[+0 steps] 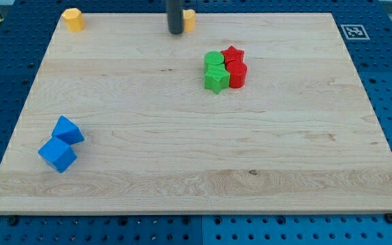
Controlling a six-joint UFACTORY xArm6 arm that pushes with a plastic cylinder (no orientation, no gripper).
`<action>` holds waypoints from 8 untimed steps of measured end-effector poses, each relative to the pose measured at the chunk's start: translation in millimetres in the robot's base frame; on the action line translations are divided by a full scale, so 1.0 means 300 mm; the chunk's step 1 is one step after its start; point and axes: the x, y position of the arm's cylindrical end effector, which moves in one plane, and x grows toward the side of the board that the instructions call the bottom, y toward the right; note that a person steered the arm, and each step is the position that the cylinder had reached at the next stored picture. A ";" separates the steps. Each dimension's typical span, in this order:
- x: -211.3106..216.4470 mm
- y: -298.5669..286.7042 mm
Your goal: Move your arm slightly near the green circle
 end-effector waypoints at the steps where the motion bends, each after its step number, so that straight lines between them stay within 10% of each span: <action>1: 0.000 0.064; 8: 0.140 0.282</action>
